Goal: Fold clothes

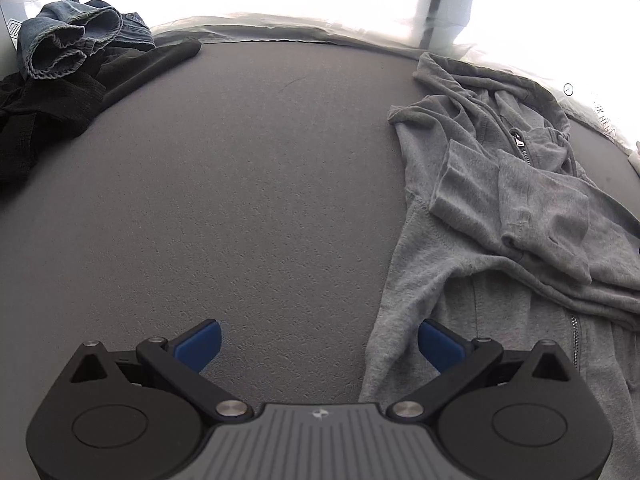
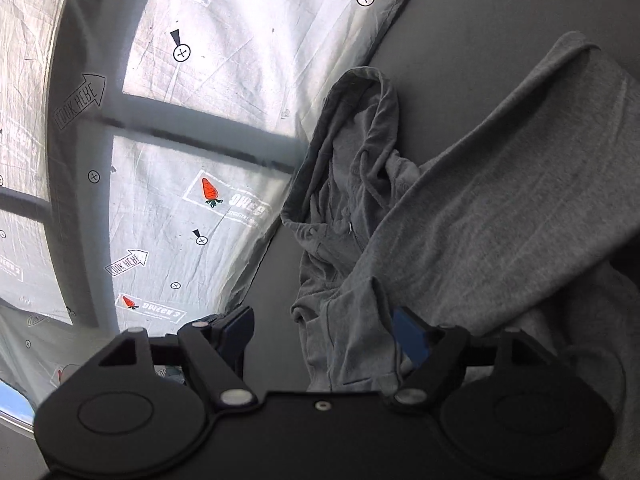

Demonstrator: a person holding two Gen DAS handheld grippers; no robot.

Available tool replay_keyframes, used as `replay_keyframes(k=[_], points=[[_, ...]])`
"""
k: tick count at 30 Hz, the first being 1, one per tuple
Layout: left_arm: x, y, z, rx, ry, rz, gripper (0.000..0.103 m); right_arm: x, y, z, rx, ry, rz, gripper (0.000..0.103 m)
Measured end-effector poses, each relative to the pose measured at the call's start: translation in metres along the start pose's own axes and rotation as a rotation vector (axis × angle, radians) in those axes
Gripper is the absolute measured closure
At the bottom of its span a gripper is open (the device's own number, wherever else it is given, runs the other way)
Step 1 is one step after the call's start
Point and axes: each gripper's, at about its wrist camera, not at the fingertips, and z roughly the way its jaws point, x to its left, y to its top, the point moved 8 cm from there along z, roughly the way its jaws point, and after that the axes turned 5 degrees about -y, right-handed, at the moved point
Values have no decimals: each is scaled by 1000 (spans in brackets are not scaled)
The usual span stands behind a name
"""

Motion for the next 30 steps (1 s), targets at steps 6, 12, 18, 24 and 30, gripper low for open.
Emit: replay_keyframes(k=[6,12,18,24,30], points=[[-32,17,-9,-38,-13,102,0,-38,8,-47,-272,-491,-618,1],[-85,31,-5,-54,-102,273,0,-112,1,-64,-237,-630,-568,0],[-136,39,0,-69,-176,433,0,-140,5,-66,-299,-644,-457,0],[-175,43,14,-76,-239,515,0,-138,2,-47,-347,-724,-574,0],[-198,35,38,-65,-212,614,0,-138,4,-49,-349,-717,-571,0]])
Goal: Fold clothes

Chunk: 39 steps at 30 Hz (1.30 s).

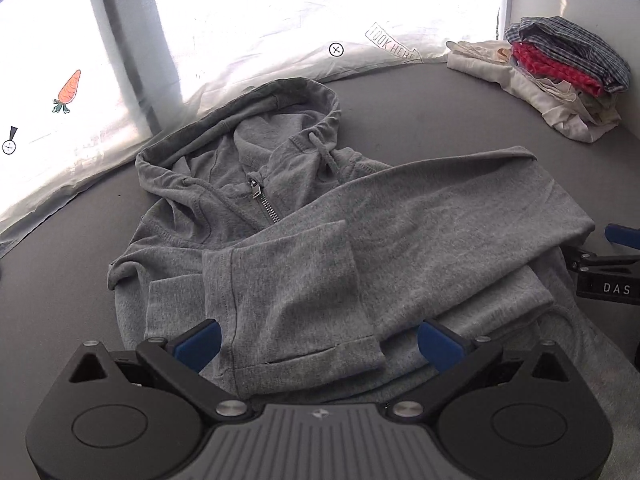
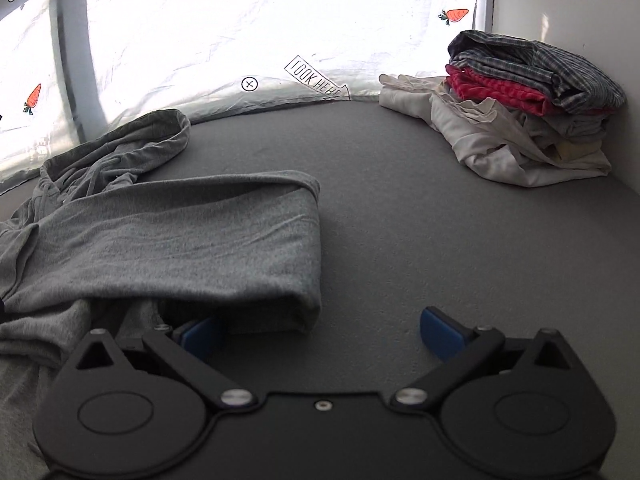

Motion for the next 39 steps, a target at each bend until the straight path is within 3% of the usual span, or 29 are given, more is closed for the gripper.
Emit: replay_keyframes(k=[3,6,9,14,16,18,29,39], points=[[1,-6,11,29,48,9,3,0,0,0,0,0,1,0],[10,-8,8,15,20,-52,18,0,0,0,0,1,1,0],[20,-7,-1,-14,-23,-127,25,0,0,0,0,1,2,0],[32,-6,-13,-55,-33,-204,54,0,0,-1,0,1,2,0],[38,-6,-21,-79,-32,-250,73,0,0,-1,0,1,3,0],[44,-4,-29,-106,-33,-294,80,0,1,-1,0,0,3,0],[104,21,-91,-325,-3,-536,86,0,1,-1,0,0,4,0],[130,51,-164,-540,73,-566,87,1,1,-1,0,-1,4,0]])
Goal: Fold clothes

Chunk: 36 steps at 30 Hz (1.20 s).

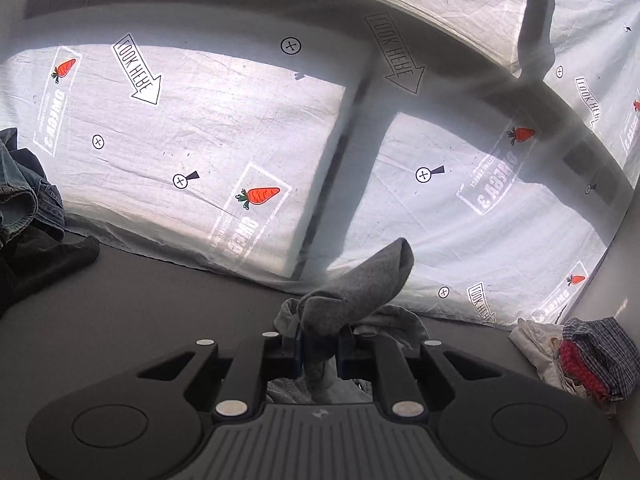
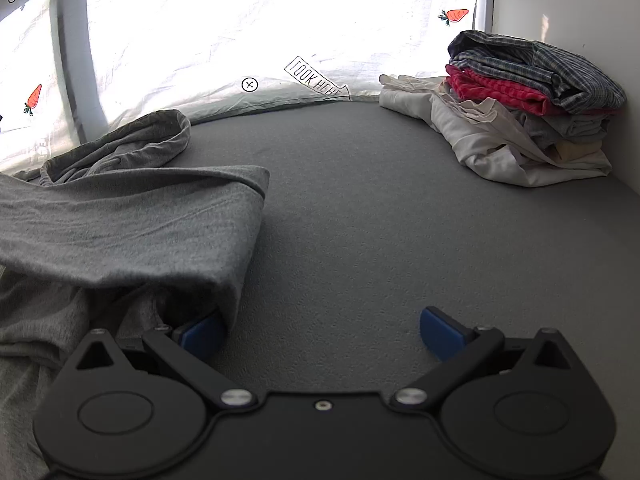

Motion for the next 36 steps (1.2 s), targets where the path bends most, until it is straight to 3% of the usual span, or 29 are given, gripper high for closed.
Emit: replay_keyframes(k=[6,9,16,20,29,36], points=[[5,31,-29,-102,1,-29,87,0,0,0,0,-1,0,0],[7,40,-39,-134,-6,-62,91,0,1,-1,1,-2,-1,0],[14,36,-43,-132,28,-49,92,6,14,-4,58,-31,-49,0],[24,40,-45,-148,55,-55,92,14,34,-24,-41,-59,-116,0],[64,55,-67,-219,153,-82,92,37,54,-48,-134,-13,-166,0],[116,33,-73,-167,306,-118,92,35,43,-41,-74,-15,-168,0]])
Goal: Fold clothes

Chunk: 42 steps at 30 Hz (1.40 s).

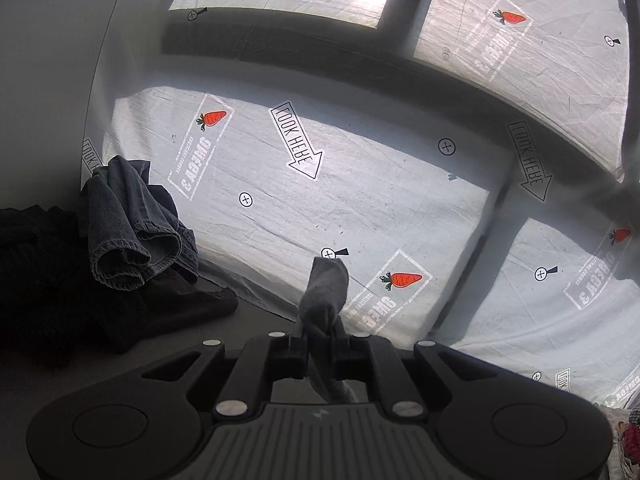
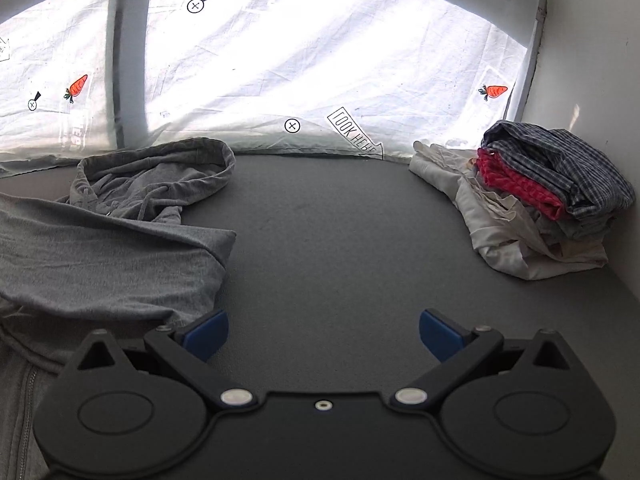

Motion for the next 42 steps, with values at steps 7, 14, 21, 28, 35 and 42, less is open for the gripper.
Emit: replay_keyframes(k=[7,14,21,28,35,42], points=[[40,-43,12,140,218,12,86,7,-18,11,113,74,40,3],[78,-85,19,279,437,25,56,7,-11,11,131,131,70,45],[83,-88,24,320,431,-12,32,4,9,14,133,202,157,53],[6,-131,56,498,198,6,31,24,31,27,155,338,242,82],[-71,-190,90,700,23,188,28,53,44,52,183,384,203,82],[-74,-217,103,748,21,230,14,58,41,79,246,403,213,81]])
